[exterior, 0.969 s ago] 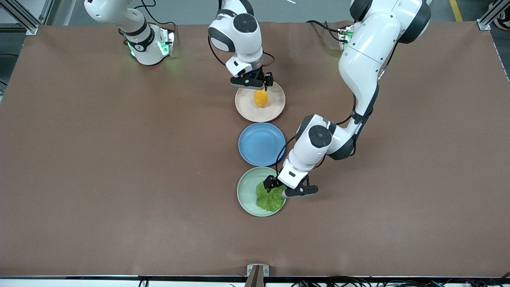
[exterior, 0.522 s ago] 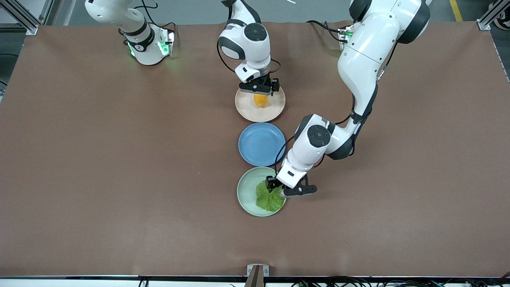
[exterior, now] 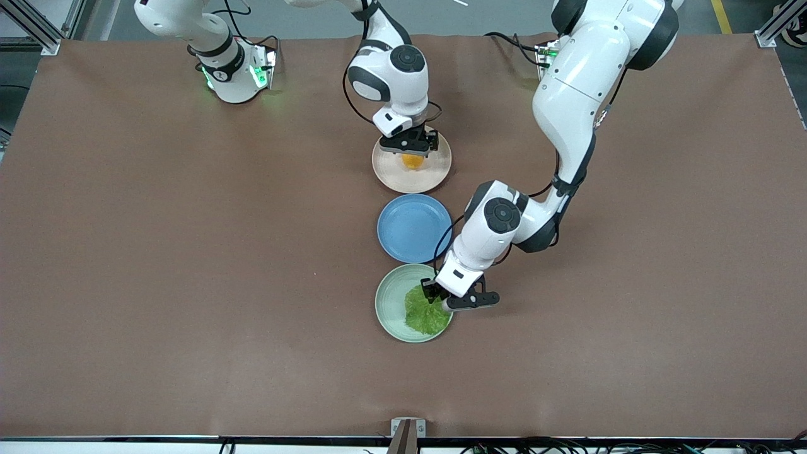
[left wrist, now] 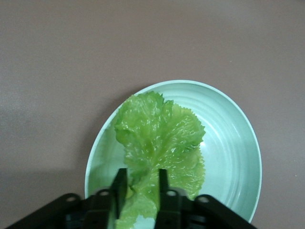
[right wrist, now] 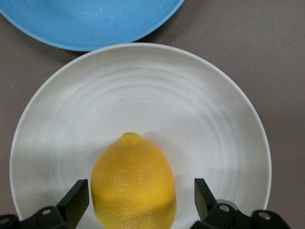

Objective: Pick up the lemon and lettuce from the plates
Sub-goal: 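Lift the lemon and lettuce off their plates with both grippers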

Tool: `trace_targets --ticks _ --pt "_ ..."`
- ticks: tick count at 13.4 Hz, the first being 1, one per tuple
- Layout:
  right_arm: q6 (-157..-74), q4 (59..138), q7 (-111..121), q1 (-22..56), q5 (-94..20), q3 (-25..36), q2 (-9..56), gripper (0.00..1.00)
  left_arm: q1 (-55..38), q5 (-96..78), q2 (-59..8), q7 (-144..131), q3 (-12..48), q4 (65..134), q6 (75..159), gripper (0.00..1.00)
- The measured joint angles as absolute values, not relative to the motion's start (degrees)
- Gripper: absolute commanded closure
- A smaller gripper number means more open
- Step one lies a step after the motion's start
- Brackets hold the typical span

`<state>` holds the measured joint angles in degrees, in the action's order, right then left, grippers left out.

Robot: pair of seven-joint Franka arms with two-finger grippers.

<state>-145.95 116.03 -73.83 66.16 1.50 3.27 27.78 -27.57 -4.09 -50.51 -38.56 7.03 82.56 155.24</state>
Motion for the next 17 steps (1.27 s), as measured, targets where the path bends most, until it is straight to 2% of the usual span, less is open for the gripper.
trace_targets --ticks 2,3,4,5,8,10,13,15,17 --pt "-146.0 116.0 -73.8 66.4 1.5 3.3 27.9 0.40 -27.6 -4.1 -50.5 -38.6 7.0 82.4 155.3 0.94" --pt "-146.0 116.0 -73.8 66.4 1.5 3.3 27.9 0.60 -27.5 -4.1 -50.5 -38.6 7.0 82.3 155.4 0.98" --pt "-146.0 116.0 -73.9 66.4 1.5 3.3 27.9 0.88 -27.5 -4.1 -50.5 -38.6 7.0 81.9 155.4 0.99" --pt "-146.0 115.9 -74.3 66.4 1.5 3.3 27.9 1.00 -27.3 -4.1 -50.3 -38.7 7.0 81.4 155.3 0.99" --pt "-143.6 114.3 -75.5 65.2 1.5 4.9 25.8 1.00 -26.4 -4.1 -47.3 -38.7 7.0 80.3 149.3 0.99" --pt "-137.1 113.1 -71.0 61.0 1.6 5.6 20.3 1.00 -25.0 -4.1 -42.7 -38.7 7.0 79.9 141.3 1.00" --pt "-126.7 113.3 -59.1 50.4 1.6 6.0 11.0 1.00 -21.5 -4.1 -34.4 -37.8 7.2 80.0 127.2 1.00" --pt "-125.2 114.4 -48.9 42.1 1.7 6.1 9.2 1.00 -17.2 -4.1 -29.0 -33.0 8.8 83.1 121.3 1.00" --pt "-125.8 115.8 -38.2 33.7 1.7 6.2 9.9 1.00 -10.7 -4.1 -23.8 -26.7 11.9 90.8 120.3 1.00"
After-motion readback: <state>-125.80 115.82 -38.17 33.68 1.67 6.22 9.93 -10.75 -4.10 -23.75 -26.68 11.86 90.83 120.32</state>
